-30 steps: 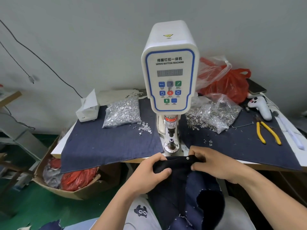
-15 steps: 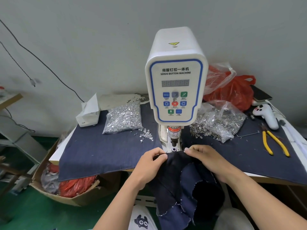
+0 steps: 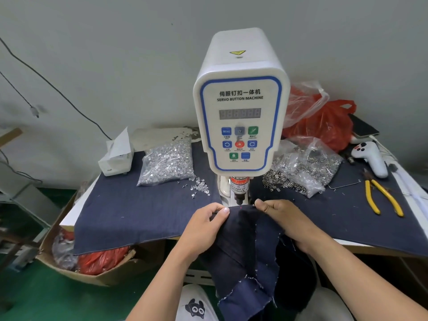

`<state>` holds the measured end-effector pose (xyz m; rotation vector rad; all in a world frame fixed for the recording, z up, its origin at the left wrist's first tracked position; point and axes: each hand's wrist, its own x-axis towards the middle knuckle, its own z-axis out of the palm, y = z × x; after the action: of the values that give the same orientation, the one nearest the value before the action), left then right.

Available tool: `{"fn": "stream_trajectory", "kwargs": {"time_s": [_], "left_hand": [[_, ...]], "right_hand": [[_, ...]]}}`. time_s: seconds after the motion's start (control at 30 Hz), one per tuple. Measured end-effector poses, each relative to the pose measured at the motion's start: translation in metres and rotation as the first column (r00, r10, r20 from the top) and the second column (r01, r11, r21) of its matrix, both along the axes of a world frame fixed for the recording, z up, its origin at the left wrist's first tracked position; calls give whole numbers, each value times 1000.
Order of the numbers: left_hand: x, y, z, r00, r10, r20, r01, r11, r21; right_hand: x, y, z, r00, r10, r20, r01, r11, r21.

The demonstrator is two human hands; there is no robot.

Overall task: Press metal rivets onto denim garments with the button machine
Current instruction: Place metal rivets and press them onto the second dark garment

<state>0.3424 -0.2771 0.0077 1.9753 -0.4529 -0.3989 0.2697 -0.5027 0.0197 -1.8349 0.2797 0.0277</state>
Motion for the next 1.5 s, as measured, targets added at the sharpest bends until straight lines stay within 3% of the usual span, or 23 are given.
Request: {"fn": "stream_trajectory", "kwargs": {"time_s": [0.1, 0.27, 0.5, 1.5], "left_hand": [[2, -2, -3, 1000, -3, -6, 3, 999, 37], [5, -4, -5, 989, 23, -146, -35, 996, -77], [5, -3, -10, 992, 4, -128, -18, 994, -104], [8, -4, -13, 993, -2, -120, -12, 994, -110]], "right_hand": [[1, -1, -2, 1000, -1, -14, 2, 1000, 30], [-2, -3, -4, 997, 28, -77, -10, 976, 218], [-4, -3, -8, 999, 2, -53, 17, 932, 362], [-3, -5, -15, 999, 0, -49, 13, 962, 274]]}}
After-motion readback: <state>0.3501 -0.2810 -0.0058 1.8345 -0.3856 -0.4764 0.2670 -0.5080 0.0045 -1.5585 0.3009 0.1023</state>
